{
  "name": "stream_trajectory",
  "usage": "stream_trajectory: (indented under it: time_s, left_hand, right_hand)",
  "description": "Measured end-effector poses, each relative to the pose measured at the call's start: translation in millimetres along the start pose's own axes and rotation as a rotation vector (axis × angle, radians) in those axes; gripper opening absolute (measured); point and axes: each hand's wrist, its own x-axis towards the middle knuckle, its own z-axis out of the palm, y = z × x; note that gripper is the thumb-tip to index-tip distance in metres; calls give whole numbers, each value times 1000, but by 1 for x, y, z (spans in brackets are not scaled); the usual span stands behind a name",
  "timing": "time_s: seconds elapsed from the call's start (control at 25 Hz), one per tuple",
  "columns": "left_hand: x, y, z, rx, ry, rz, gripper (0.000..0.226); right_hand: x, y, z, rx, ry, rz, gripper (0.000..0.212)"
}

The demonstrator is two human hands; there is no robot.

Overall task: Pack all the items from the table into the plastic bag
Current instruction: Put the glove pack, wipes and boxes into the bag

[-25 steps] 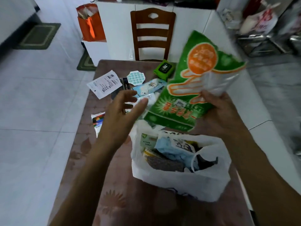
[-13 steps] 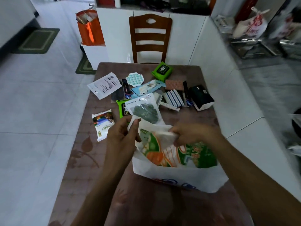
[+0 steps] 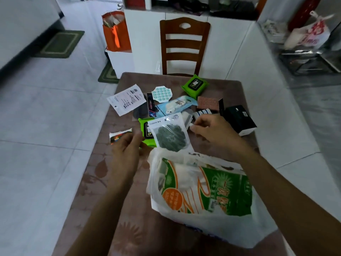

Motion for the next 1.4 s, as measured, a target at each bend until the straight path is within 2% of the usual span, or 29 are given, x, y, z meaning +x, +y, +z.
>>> stream_trajectory:
  time_s: [0.08, 0.16, 0.24, 0.32, 0.48, 0.6, 0.68, 0.72, 0.76, 0.84, 0.92, 0.96, 1.04, 1.12, 1.2, 1.28, 1.32, 1.4]
  left_hand:
    - [42, -25, 20, 208, -104, -106, 17]
    - [76, -50, 46, 329, -282, -241, 15]
    - [100, -76, 69, 354, -412, -395, 28]
    - [115, -99, 81, 352, -456, -485, 32]
    - [131, -124, 88, 244, -443, -559, 27]
    - [124, -133, 94, 337, -461, -374, 22]
    - [115, -132, 95, 445, -434, -213, 17]
    - [112, -126, 95, 427, -419, -183, 16]
    - [110, -115, 94, 332, -411, -186, 20]
    - [104, -81, 88, 45, -417, -206, 29]
    - [95, -32, 71, -133, -462, -105, 34]
    - [89, -5, 60, -183, -505, -20, 37]
    - [74, 46, 43, -250, -574, 140, 33]
    - [51, 81, 32, -225, -607, 252, 27]
    - [17, 93, 24, -128, -553, 364, 23]
    - [-19, 83, 14, -26, -401, 399, 18]
    - [-37, 72, 7, 36, -314, 383, 29]
    - [-72, 45, -10, 203, -280, 344, 64]
  right_hand:
    - [48, 18, 11, -89, -193, 175, 19]
    - [93, 46, 31, -286, -360, 296, 27]
    - [125, 74, 54, -455, -365, 325, 34]
    - [137, 97, 75, -414, -368, 345, 39]
    - [142, 124, 96, -190, -512, 445, 40]
    - [137, 129, 91, -71, -533, 508, 29]
    - [128, 122, 83, -84, -577, 513, 27]
    - [125, 116, 78, -116, -566, 485, 26]
    - [120, 110, 71, -141, -495, 438, 25]
    - [109, 91, 53, -84, -198, 339, 22]
    - [91, 62, 31, 123, 95, 312, 25]
    - [79, 45, 21, 294, 124, 348, 31]
    - [57, 15, 6, 696, -28, 425, 40]
    - [29, -7, -11, 1052, -170, 361, 41]
    - [-3, -15, -26, 1201, -151, 255, 40]
    - [-40, -9, -41, 1114, -24, 177, 38]
    - [-59, -4, -47, 1018, 30, 160, 39]
    - [-91, 13, -56, 764, 96, 164, 41]
